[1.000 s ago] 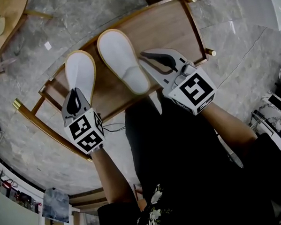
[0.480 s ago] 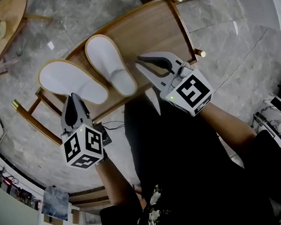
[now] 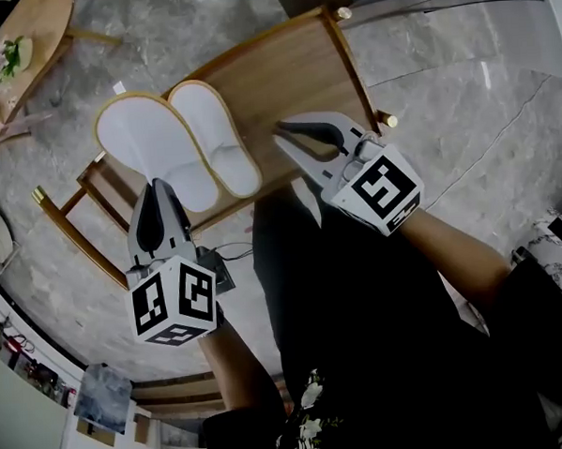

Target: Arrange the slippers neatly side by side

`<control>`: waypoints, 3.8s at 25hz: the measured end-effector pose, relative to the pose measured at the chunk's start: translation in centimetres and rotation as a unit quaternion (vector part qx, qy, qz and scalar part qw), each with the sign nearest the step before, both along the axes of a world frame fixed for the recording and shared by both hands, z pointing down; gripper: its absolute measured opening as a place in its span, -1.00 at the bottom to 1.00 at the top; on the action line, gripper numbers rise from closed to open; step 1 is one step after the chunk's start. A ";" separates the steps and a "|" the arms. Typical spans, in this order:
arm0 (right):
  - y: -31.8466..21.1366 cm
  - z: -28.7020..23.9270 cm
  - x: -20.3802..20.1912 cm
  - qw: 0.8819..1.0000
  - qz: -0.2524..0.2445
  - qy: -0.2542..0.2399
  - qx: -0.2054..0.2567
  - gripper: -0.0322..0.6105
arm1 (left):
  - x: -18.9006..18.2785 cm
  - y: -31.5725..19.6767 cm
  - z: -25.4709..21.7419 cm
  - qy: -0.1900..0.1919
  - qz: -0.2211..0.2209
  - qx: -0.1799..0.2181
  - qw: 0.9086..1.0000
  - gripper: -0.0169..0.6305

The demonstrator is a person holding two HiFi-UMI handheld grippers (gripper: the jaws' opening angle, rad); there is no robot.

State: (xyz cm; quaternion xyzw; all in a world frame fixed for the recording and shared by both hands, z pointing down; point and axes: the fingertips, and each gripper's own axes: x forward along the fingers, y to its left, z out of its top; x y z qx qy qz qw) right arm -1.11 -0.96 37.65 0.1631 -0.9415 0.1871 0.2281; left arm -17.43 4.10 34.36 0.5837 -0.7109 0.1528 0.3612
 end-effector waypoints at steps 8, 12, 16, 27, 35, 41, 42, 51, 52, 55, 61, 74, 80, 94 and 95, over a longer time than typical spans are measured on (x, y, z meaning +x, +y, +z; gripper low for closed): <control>-0.8 -0.1 3.7 1.000 0.015 -0.001 0.000 -0.82 | 4.8 -1.5 0.3 0.028 0.012 0.008 1.000 -0.91; -1.4 0.2 5.5 1.000 0.021 0.006 0.004 -0.82 | 7.3 -2.7 0.6 0.032 0.035 0.012 0.999 -0.91; -1.5 0.5 6.8 1.000 0.027 0.010 0.002 -0.82 | 9.2 -3.5 1.2 0.038 0.047 0.013 0.998 -0.91; -2.0 1.8 9.1 0.999 0.033 0.026 -0.002 -0.82 | 13.0 -4.8 4.7 0.087 0.052 -0.002 0.995 -0.91; -2.6 2.7 9.4 0.999 0.038 0.038 -0.010 -0.82 | 14.4 -5.5 8.3 0.115 0.064 -0.026 0.991 -0.91; -2.7 3.6 9.6 0.998 0.035 0.049 -0.021 -0.82 | 14.2 -5.9 9.9 0.110 0.050 -0.040 0.992 -0.91; -2.7 3.7 9.6 0.998 0.036 0.050 -0.022 -0.82 | 14.2 -5.8 10.2 0.105 0.051 -0.044 0.992 -0.91; -3.8 4.0 8.7 0.998 0.033 0.050 -0.012 -0.82 | 16.3 -6.2 11.7 0.105 0.093 -0.046 0.989 -0.74; -3.8 3.9 8.7 0.998 0.032 0.051 -0.011 -0.82 | 16.5 -6.3 11.6 0.109 0.093 -0.044 0.989 -0.73; -3.7 4.1 8.2 0.998 0.022 0.053 -0.013 -0.82 | 16.8 -5.9 10.9 0.115 0.088 -0.042 0.989 -0.73; -3.2 5.0 5.7 0.998 0.015 0.048 -0.037 -0.80 | 15.3 -3.6 10.7 0.114 0.088 -0.061 0.988 -0.73; -1.0 13.4 3.6 0.986 0.021 0.138 -0.089 -0.71 | 9.5 3.3 15.7 0.125 0.078 -0.141 0.979 -0.74; -0.4 13.9 2.5 0.986 0.016 0.156 -0.062 -0.75 | 9.5 4.2 18.0 0.139 0.095 -0.159 0.973 -0.74; 0.3 13.2 1.9 0.986 -0.012 0.156 -0.050 -0.71 | 9.6 3.6 17.7 0.154 0.096 -0.144 0.973 -0.74; 0.3 12.7 1.8 0.987 -0.012 0.152 -0.048 -0.71 | 9.5 3.5 17.3 0.152 0.095 -0.140 0.974 -0.74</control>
